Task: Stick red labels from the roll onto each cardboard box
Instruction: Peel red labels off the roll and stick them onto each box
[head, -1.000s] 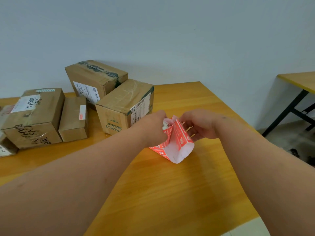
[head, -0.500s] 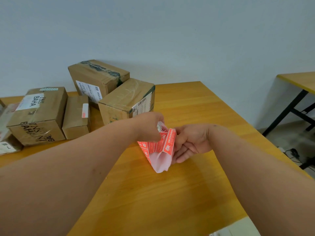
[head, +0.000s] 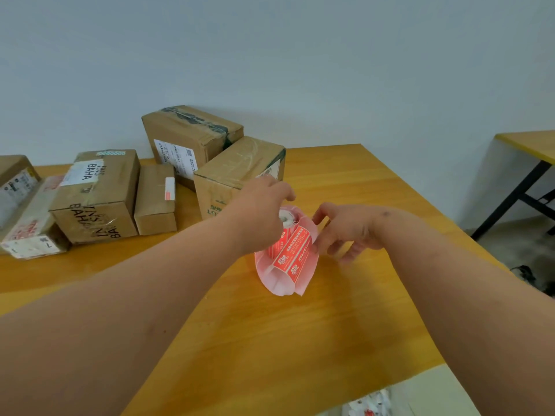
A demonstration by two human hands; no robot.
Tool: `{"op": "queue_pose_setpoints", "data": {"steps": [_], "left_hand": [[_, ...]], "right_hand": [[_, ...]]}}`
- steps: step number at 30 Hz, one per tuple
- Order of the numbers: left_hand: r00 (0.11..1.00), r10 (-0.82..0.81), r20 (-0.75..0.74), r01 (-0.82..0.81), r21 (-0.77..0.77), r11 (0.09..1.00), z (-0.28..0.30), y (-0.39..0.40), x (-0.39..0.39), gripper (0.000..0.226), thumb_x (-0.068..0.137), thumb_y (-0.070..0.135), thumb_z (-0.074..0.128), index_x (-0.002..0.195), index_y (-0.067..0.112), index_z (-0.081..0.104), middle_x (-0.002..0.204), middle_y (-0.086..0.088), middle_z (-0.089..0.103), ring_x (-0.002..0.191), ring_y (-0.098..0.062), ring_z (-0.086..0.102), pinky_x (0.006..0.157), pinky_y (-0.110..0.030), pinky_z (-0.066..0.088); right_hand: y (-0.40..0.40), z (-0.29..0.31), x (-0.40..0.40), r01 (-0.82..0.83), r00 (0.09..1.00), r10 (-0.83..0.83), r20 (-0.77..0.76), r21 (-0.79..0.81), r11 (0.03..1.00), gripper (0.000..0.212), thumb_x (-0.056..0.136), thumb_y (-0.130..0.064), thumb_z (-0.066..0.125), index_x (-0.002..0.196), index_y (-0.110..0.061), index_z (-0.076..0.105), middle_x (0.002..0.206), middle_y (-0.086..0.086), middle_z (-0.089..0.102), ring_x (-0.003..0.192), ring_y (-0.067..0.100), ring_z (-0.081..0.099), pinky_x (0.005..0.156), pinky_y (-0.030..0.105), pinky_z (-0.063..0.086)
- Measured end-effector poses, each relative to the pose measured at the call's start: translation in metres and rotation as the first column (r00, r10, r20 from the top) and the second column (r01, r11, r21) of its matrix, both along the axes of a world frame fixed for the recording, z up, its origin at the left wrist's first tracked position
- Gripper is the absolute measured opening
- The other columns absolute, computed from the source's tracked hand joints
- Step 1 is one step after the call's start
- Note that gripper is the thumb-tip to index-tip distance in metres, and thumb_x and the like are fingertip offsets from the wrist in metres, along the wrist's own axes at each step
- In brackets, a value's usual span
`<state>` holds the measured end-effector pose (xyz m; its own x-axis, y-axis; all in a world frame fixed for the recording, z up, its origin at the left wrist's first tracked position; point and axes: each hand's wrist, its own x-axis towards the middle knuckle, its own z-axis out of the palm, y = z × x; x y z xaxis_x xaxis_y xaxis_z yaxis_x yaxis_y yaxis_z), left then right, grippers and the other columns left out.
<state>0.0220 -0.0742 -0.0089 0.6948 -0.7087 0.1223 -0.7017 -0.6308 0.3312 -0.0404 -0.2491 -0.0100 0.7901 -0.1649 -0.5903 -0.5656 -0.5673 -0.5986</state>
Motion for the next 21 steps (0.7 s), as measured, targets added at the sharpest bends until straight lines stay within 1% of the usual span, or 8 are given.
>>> {"op": "queue_pose_setpoints", "data": {"steps": [3,5,8,10,13,15,18,21], "left_hand": [[0.998,0.039,0.041,-0.036,-0.066,0.997,0.002,0.011,-0.011,0.019,0.093,0.024,0.052,0.112,0.025,0.057,0.106,0.003,0.058,0.092,-0.013,0.056,0.081,-0.034,0.054],[0.999,0.028,0.040,-0.028,0.016,0.999,0.002,0.017,-0.020,0.016,0.095,0.039,0.051,0.102,0.025,0.057,0.088,0.006,0.060,0.076,-0.009,0.056,0.068,-0.031,0.054],[1.000,0.029,0.011,-0.031,0.206,0.978,-0.004,0.023,-0.028,0.029,0.094,0.049,0.049,0.098,0.023,0.061,0.082,0.005,0.062,0.074,-0.010,0.059,0.065,-0.029,0.055],[0.999,0.027,-0.021,-0.021,0.264,0.964,-0.008,0.025,-0.032,0.034,0.094,0.049,0.049,0.101,0.020,0.065,0.086,0.002,0.065,0.077,-0.012,0.062,0.068,-0.029,0.057],[0.997,0.037,-0.065,-0.017,0.290,0.957,-0.014,0.027,-0.039,0.035,0.093,0.047,0.053,0.109,0.018,0.064,0.090,0.001,0.063,0.081,-0.014,0.060,0.067,-0.027,0.052],[0.992,0.059,-0.110,-0.026,0.285,0.958,-0.019,0.026,-0.042,0.037,0.091,0.049,0.056,0.109,0.018,0.063,0.085,0.002,0.060,0.078,-0.014,0.057,0.063,-0.026,0.047],[0.970,0.117,-0.211,-0.058,0.267,0.962,-0.030,0.025,-0.047,0.041,0.087,0.053,0.059,0.101,0.015,0.065,0.073,0.002,0.063,0.068,-0.014,0.063,0.062,-0.030,0.053],[0.939,0.152,-0.308,-0.077,0.242,0.967,-0.036,0.023,-0.052,0.036,0.089,0.047,0.062,0.098,0.012,0.066,0.069,-0.001,0.068,0.053,-0.011,0.066,0.055,-0.027,0.051]], "right_hand": [[0.006,0.006,-0.004,-0.035,0.983,0.069,0.170,-0.196,0.980,0.045,0.072,-0.015,0.081,0.105,-0.016,0.049,0.100,0.003,0.055,0.086,0.019,0.053,0.067,0.032,0.050],[0.012,0.009,-0.007,-0.066,0.958,0.139,0.249,-0.281,0.957,0.032,0.074,-0.016,0.079,0.094,-0.013,0.055,0.090,0.000,0.057,0.081,0.018,0.051,0.066,0.028,0.043],[0.024,0.011,-0.012,-0.121,0.940,0.228,0.254,-0.379,0.918,0.018,0.078,-0.020,0.077,0.088,-0.014,0.063,0.079,-0.005,0.058,0.073,0.010,0.051,0.059,0.023,0.037],[0.030,0.011,-0.014,-0.133,0.931,0.272,0.244,-0.469,0.873,0.016,0.079,-0.024,0.075,0.084,-0.017,0.061,0.079,-0.006,0.059,0.070,0.008,0.050,0.056,0.023,0.036],[0.036,0.012,-0.018,-0.080,0.904,0.281,0.322,-0.518,0.852,0.024,0.079,-0.020,0.073,0.078,-0.018,0.049,0.080,-0.003,0.058,0.070,0.012,0.049,0.056,0.023,0.038],[0.039,0.014,-0.022,-0.078,0.891,0.295,0.345,-0.523,0.849,0.019,0.080,-0.019,0.072,0.083,-0.015,0.053,0.080,-0.004,0.057,0.068,0.009,0.048,0.055,0.023,0.037],[0.045,0.015,-0.025,-0.145,0.904,0.351,0.244,-0.598,0.788,0.014,0.084,-0.025,0.067,0.093,-0.013,0.066,0.086,-0.003,0.063,0.071,0.009,0.052,0.054,0.021,0.040],[0.047,0.010,-0.024,-0.188,0.922,0.365,0.132,-0.669,0.719,0.019,0.085,-0.034,0.063,0.083,-0.015,0.069,0.079,-0.002,0.066,0.066,0.011,0.056,0.051,0.023,0.039]]}}
